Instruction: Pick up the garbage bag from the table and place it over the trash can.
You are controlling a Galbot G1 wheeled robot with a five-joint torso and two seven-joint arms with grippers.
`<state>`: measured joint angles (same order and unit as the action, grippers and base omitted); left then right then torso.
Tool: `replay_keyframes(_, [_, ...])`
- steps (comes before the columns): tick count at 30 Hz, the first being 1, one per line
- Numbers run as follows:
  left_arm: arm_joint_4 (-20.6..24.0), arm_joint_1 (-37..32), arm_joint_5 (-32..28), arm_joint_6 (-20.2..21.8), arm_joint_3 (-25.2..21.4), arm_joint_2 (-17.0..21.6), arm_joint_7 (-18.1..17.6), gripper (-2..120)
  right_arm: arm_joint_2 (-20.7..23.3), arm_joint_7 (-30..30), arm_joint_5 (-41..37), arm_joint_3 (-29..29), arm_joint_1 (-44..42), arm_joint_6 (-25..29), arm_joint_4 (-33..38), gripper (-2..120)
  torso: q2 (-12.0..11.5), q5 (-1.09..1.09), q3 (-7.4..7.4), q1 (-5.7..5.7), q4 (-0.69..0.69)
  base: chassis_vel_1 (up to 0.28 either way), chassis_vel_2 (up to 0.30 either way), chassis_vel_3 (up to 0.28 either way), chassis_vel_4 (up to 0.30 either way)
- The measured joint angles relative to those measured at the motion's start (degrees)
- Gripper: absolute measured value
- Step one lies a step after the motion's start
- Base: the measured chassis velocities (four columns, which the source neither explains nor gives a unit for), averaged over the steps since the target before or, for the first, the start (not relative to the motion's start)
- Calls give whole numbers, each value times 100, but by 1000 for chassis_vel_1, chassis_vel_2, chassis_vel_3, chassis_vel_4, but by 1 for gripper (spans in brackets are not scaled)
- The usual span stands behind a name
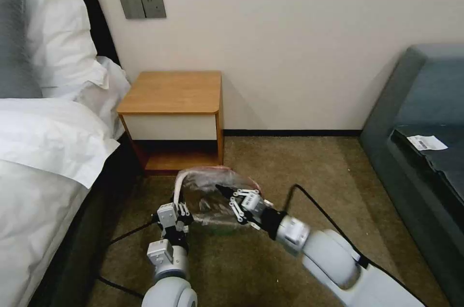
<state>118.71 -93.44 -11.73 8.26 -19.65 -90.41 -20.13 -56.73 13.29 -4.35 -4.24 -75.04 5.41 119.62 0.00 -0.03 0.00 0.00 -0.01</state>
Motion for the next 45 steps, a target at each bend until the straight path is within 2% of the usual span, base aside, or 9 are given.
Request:
replay_keyframes(10, [-87,76,-314,37,11,15,-33,10,-290,-332,-138,-376,-276,120,44,0,0,3,0,0,2,0,0,0,0])
replay_keyframes(15, [-246,221,-1196,-76,-46,52,126,10,-643,-401,-226,-502,-354,293,-163,17,0,3,0,0,2,0,0,0,0])
replay_keyframes(17, [-299,300,-1576,12,-61,93,143,10,-792,-400,-198,-531,-411,370,-226,29,0,3,0,0,1,0,0,0,0])
replay_keyframes(19, [-307,313,-1662,53,-69,106,141,10,-826,-400,-191,-538,-423,383,-237,32,0,3,0,0,1,0,0,0,0])
replay_keyframes(22, [-313,307,-1842,243,-81,142,98,10,-883,-399,-186,-604,-430,424,-259,46,0,3,0,0,1,0,0,0,0])
replay_keyframes(23, [-313,307,-1842,243,-81,142,98,10,-883,-399,-186,-604,-430,424,-259,46,0,3,0,0,1,0,0,0,0])
replay_keyframes(29, [-428,319,-1985,540,-97,153,90,10,-991,-392,-167,-640,-459,484,-303,70,0,3,0,0,1,0,0,0,0])
replay_keyframes(37, [-706,360,-1870,598,-132,176,185,10,-1171,-369,-84,-609,-575,536,-208,98,0,3,0,0,2,0,0,0,0])
replay_keyframes(45, [-806,347,-1752,570,-146,172,211,10,-1384,-511,-83,-608,-653,558,-201,100,1,4,0,0,2,0,0,0,0])
